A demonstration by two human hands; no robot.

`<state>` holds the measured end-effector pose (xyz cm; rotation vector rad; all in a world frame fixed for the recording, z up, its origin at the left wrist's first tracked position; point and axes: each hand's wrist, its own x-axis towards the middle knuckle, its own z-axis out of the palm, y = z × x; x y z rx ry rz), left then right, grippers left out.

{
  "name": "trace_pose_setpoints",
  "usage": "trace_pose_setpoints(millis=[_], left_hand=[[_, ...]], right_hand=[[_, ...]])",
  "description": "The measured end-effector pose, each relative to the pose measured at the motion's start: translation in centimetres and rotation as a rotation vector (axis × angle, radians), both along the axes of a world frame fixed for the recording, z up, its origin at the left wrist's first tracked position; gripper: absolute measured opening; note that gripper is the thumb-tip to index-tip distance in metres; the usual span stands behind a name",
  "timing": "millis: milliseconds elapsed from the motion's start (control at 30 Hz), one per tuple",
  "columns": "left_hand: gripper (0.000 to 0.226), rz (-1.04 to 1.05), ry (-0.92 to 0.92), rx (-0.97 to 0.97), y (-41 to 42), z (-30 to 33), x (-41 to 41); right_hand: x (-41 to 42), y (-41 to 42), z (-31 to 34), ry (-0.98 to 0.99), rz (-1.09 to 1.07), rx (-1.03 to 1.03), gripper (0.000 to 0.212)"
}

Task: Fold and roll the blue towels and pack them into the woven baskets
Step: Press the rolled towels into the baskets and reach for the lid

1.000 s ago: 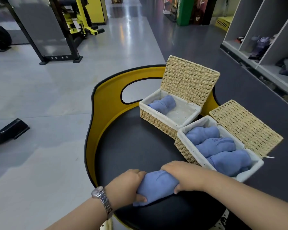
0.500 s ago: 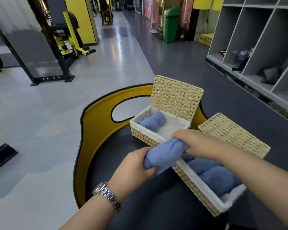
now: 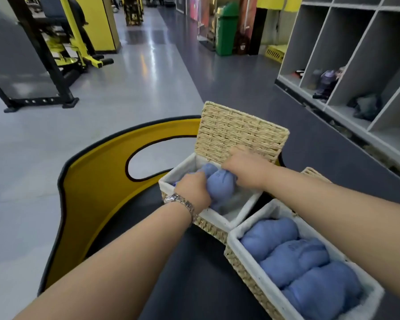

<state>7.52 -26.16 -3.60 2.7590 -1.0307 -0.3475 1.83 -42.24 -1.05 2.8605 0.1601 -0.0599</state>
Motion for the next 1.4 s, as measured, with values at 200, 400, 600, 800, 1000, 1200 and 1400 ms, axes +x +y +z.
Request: trace_pose_setpoints(millis=[200, 400, 600, 800, 1000, 1200, 1400], left_hand=[[0.066, 0.102, 0.096, 0.262, -1.4, -1.8, 1.2], [0.023, 0.070, 0.055, 0.118, -0.4, -1.4, 1.3], [0.055, 0.098, 0.091, 0.290, -1.0, -1.3, 1.1], [0.030, -0.117, -0.093, -0.247, 4.7, -0.1, -3.7], [0.058, -0.293, -0.103, -0.280, 7.6, -3.1, -9.6], [0.059, -0.251, -0.072, -0.207, 7.5, -2.7, -10.3], [0.046, -0.208, -0.120, -0.277, 7.0, -2.4, -10.7]], right_hand=[[0.6, 1.9, -3.3, 0.176, 0.038, -0.228, 0.013], [-0.1, 1.8, -2.9, 0.153, 0.013, -0.291, 0.016], [-0.4, 2.5, -3.0, 0.199, -0.061, -0.218, 0.016], [-5.2, 1.2, -0.3, -0.198, -0.226, 0.168, 0.023], [-9.7, -0.2, 3.2, -0.762, -0.450, 0.239, 0.022], [-8.2, -1.1, 4.5, -0.527, -0.654, 0.669, 0.066], [-8.9, 0.8, 3.2, -0.726, -0.476, 0.654, 0.025]])
